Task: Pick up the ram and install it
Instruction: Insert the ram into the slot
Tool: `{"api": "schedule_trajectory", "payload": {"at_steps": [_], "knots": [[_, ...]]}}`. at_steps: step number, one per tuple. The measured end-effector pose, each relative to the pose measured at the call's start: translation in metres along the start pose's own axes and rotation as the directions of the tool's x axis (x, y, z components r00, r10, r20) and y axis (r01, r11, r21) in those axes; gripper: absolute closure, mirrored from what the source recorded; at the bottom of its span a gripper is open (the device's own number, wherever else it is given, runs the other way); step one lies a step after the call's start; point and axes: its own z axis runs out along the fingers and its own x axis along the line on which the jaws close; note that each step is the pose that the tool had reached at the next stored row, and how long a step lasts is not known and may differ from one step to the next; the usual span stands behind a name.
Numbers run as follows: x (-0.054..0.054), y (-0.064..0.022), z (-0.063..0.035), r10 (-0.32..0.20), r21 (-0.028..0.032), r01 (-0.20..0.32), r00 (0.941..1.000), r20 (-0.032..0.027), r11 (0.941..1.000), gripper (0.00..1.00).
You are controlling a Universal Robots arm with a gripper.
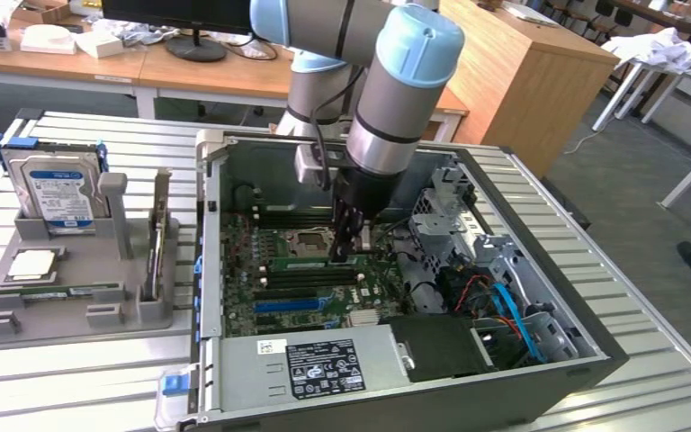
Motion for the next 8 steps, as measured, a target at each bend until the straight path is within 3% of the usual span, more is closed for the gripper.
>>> {"api": "schedule_trajectory", "payload": {"at_steps": [8], "knots": [[0.0013,-0.0002,0.0026,0.000,-0.0001,0.000,1.0000,-0.0003,1.0000,0.89]]}}
